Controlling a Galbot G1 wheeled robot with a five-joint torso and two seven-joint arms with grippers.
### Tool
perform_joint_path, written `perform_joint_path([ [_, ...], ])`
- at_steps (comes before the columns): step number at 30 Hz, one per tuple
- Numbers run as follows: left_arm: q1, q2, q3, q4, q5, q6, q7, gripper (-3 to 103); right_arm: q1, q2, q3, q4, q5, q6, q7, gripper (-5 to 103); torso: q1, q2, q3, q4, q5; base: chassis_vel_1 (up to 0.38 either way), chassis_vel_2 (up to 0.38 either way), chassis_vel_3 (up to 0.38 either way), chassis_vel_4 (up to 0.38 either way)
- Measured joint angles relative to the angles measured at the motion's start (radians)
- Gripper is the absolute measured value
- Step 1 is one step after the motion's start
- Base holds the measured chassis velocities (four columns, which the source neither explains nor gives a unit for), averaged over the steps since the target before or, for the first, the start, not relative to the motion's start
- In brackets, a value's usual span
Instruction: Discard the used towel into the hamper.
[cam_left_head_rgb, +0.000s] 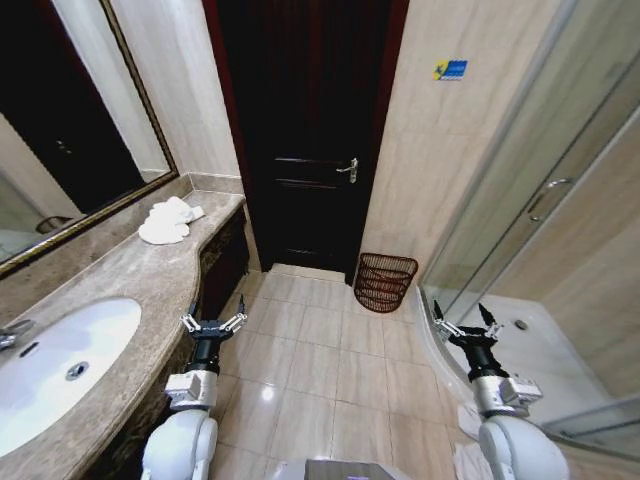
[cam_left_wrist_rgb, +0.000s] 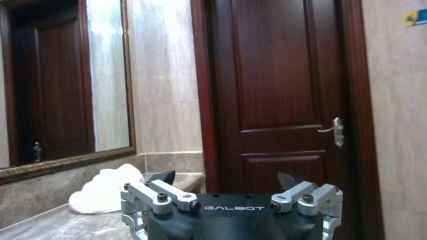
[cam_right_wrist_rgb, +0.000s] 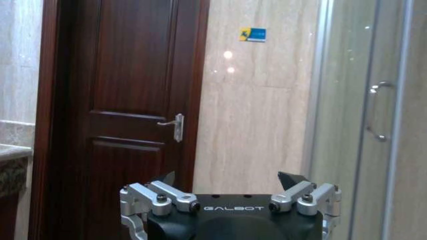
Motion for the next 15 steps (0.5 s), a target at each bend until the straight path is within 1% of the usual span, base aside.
perform_joint_path([
  [5,0.000,0.003,-0.011,0.004,-0.006,-0.003,0.001,100,-0.002,-0.002,0.002,-0.001,0.001,0.001,0.000,100,0.000,0.000,0.000,0.0001,0.0002,-0.112,0.182,0.179,-0.106],
  [7,0.001,0.006,-0.016,0.004,-0.015,-0.003,0.002,100,-0.004,-0.002,0.003,-0.001,0.001,0.003,0.000,100,0.000,0.000,0.000,-0.0001,-0.0004,-0.124,0.187,0.191,-0.101],
  [10,0.002,0.013,-0.024,0.005,-0.028,-0.004,0.002,100,-0.007,-0.001,0.004,-0.002,0.001,0.004,0.000,100,0.000,0.000,0.000,0.0001,0.0003,-0.114,0.191,0.200,-0.115],
  [11,0.002,0.017,-0.027,0.006,-0.033,-0.004,0.002,100,-0.007,0.002,0.003,-0.001,-0.001,0.004,0.000,100,0.000,0.000,0.000,-0.0001,-0.0006,-0.115,0.188,0.186,-0.117],
  [13,0.001,0.019,-0.028,0.007,-0.039,-0.004,0.002,100,-0.005,0.005,-0.001,0.000,-0.005,0.003,-0.001,100,0.000,0.000,0.000,0.0001,0.0005,-0.107,0.173,0.182,-0.126],
  [15,0.001,0.020,-0.028,0.008,-0.042,-0.004,0.002,100,-0.003,0.007,-0.003,0.002,-0.008,0.001,-0.001,100,0.000,0.000,0.000,0.0002,0.0000,-0.112,0.186,0.174,-0.119],
])
